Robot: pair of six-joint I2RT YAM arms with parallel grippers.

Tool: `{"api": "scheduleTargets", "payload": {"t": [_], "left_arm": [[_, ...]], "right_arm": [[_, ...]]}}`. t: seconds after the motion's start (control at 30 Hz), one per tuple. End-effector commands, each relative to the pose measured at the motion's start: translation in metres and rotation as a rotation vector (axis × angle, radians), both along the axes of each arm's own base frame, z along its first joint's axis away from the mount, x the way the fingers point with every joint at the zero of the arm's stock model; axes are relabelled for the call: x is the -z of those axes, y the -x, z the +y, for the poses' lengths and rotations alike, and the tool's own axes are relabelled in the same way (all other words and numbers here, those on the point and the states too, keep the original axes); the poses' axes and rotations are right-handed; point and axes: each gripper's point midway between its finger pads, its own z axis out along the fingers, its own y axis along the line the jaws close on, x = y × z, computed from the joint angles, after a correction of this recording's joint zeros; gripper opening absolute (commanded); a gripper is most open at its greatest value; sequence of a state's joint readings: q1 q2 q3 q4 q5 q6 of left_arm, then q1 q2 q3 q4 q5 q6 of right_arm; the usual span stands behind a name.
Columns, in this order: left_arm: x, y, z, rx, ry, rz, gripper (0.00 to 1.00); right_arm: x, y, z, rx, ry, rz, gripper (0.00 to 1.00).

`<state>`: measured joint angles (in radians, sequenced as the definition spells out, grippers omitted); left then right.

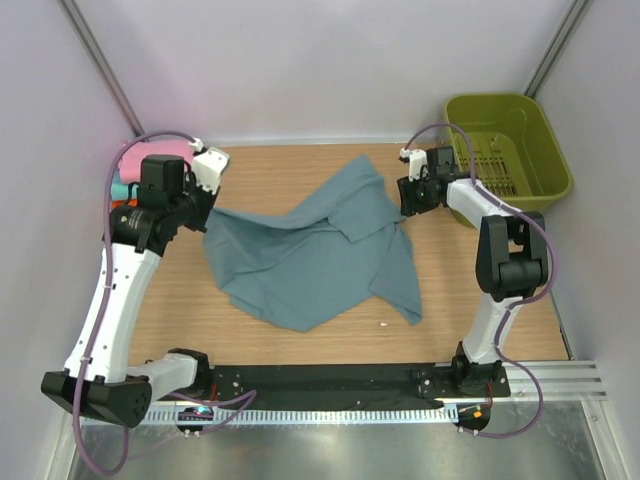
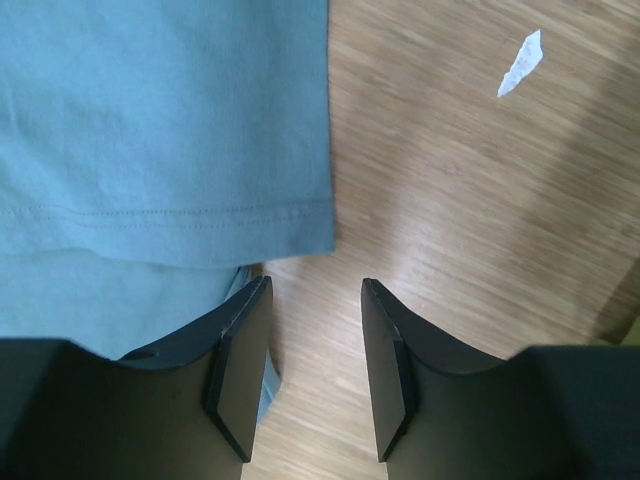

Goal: Fold and stack the t-shirts
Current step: Flatten the tshirt out

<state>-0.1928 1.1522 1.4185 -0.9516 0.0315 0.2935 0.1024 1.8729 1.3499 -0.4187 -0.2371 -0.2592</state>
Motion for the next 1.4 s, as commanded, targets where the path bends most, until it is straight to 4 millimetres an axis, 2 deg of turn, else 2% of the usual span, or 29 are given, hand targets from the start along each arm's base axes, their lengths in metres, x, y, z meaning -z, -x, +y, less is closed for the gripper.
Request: {"api": "scheduleTargets", "payload": {"t": [0.0, 0.03, 0.17, 0.43, 0.9, 1.13, 1.3, 1.37], "left_arm": [[-0.015, -0.005, -0.002, 0.002, 0.023, -0.034, 0.00], [-0.015, -0.006, -0.002, 0.000, 0.023, -0.031, 0.00], [-0.014, -0.010, -0.001, -0.001, 0.014, -0.025, 0.00], [-0.013, -0.019, 0.001, -0.011, -0.003, -0.019, 0.00], [-0.015, -0.030, 0.001, -0.011, -0.009, -0.027, 0.00], [-0.015, -0.029, 0.001, -0.012, -0.011, -0.027, 0.00], [-0.015, -0.026, 0.003, -0.016, -0.020, -0.027, 0.00], [-0.015, -0.025, 0.005, -0.018, -0.024, -0.028, 0.00]], "right_arm": [[-0.022, -0.030, 0.002, 0.025, -0.047, -0.076, 0.46], [-0.013, -0.031, 0.000, 0.031, -0.046, -0.056, 0.46], [-0.004, -0.041, -0.004, 0.041, -0.049, -0.043, 0.46], [0.015, -0.042, 0.000, 0.032, -0.075, 0.013, 0.44], [0.042, -0.001, 0.008, 0.004, -0.116, 0.153, 0.42], [0.046, -0.009, 0.012, 0.005, -0.133, 0.151, 0.41], [0.050, -0.004, 0.021, -0.016, -0.164, 0.178, 0.36], [0.050, -0.003, 0.022, -0.020, -0.171, 0.182, 0.31]]}}
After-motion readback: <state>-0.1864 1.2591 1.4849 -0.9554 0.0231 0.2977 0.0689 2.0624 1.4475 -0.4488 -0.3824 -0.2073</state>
